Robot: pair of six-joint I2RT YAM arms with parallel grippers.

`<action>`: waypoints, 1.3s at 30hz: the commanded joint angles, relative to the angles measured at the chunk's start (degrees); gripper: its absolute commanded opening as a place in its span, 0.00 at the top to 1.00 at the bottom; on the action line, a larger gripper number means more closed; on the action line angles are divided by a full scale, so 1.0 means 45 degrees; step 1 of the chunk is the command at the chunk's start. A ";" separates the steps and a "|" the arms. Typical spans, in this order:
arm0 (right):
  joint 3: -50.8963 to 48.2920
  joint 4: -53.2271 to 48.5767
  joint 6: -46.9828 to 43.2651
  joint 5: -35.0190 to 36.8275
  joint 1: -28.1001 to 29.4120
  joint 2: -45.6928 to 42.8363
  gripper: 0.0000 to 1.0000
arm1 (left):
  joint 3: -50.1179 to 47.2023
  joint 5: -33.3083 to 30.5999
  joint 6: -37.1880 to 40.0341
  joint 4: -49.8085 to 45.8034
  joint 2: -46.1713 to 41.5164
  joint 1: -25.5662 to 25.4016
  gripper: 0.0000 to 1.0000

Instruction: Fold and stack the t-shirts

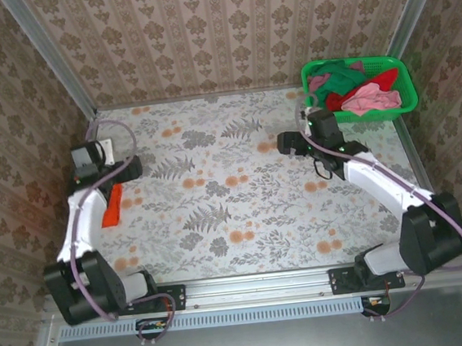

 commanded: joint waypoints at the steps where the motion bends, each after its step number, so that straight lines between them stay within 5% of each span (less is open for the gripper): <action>1: -0.1874 0.1867 -0.1048 0.2427 -0.0528 -0.0956 0.00 | -0.2272 -0.0601 -0.1219 0.2991 -0.1074 -0.0311 0.00; 6: -0.4708 0.5581 -0.3481 0.3832 -0.1358 -0.1324 0.00 | -0.5002 -0.1508 -0.1146 0.5908 -0.2265 -0.0697 0.00; 12: -0.5704 0.9581 -0.2490 0.4308 -0.2766 0.0598 0.00 | -0.6071 -0.1542 -0.0037 0.9346 -0.1562 -0.1286 0.00; 28: -0.5801 1.1130 -0.3572 0.1573 -0.2986 0.2010 0.00 | -0.6383 -0.2245 0.0780 1.5736 0.4277 -0.2085 0.00; 30: -0.5758 1.1092 -0.3568 0.1525 -0.2987 0.2026 0.00 | -0.5916 -0.2311 0.0645 1.4272 0.4075 -0.2140 0.00; 31: -0.5760 1.1077 -0.3573 0.1512 -0.2987 0.2053 0.00 | -0.6152 -0.2592 0.0896 1.5448 0.4378 -0.2243 0.00; 39: -0.5770 1.1099 -0.3581 0.1512 -0.2987 0.2032 0.00 | -0.6076 -0.2542 0.0731 1.4856 0.4162 -0.2235 0.00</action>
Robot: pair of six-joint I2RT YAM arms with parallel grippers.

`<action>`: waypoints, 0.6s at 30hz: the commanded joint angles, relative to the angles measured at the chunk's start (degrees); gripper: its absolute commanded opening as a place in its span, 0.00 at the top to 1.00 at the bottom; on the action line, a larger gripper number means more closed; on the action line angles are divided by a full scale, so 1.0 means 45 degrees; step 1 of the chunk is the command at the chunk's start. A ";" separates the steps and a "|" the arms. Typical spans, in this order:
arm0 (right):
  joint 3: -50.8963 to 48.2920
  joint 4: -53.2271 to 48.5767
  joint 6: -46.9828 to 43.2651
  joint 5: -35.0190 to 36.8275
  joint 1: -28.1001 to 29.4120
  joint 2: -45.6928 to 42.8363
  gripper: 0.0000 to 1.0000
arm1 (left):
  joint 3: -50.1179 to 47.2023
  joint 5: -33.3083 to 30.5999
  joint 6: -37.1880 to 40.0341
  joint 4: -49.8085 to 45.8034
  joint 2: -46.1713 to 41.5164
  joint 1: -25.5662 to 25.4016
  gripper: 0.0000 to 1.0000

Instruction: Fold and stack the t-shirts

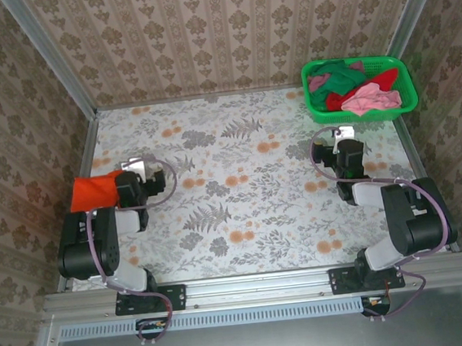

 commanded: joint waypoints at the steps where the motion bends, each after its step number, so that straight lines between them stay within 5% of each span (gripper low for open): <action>1: -0.0115 0.0388 -0.0208 -0.0245 -0.0068 0.0075 0.00 | 0.0048 -0.0143 0.0229 0.0420 -0.0188 -0.0003 0.00; 18: -0.0192 0.0461 -0.0066 -0.0838 -0.0361 0.0021 0.00 | 0.0054 -0.0006 0.0229 0.0414 -0.0168 0.0025 0.00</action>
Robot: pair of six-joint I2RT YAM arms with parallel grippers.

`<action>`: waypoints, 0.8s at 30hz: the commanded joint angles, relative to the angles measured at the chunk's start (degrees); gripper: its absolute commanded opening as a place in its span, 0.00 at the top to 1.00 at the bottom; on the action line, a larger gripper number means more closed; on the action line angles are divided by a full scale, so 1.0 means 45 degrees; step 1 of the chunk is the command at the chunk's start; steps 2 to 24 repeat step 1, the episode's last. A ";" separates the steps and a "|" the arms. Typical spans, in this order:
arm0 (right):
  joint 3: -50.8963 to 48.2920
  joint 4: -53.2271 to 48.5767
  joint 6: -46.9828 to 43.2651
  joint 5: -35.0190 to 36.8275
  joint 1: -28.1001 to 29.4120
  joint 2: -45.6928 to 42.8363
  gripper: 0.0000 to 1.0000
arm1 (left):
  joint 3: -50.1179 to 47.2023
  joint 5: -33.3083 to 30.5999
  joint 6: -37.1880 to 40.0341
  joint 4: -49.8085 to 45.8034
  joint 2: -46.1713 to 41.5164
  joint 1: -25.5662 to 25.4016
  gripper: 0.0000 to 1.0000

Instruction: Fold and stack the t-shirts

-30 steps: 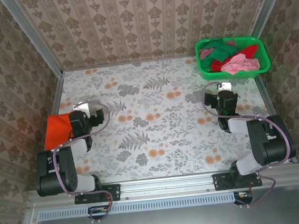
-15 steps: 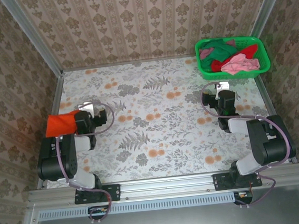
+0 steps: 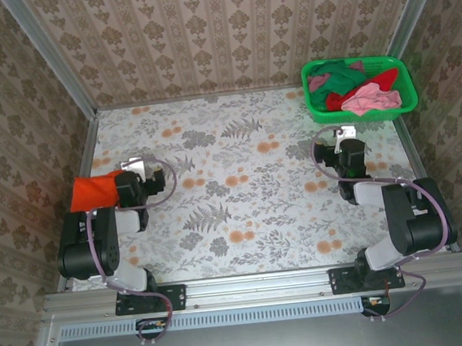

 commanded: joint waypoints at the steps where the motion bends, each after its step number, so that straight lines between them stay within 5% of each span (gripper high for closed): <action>1: -0.0327 0.0643 -0.0093 -0.0422 -0.0069 0.0006 0.00 | 0.0059 -0.0001 0.0229 0.0316 -0.0182 0.0044 0.00; 24: -0.0327 0.0643 -0.0093 -0.0422 -0.0069 0.0006 0.00 | 0.0059 -0.0001 0.0229 0.0316 -0.0182 0.0044 0.00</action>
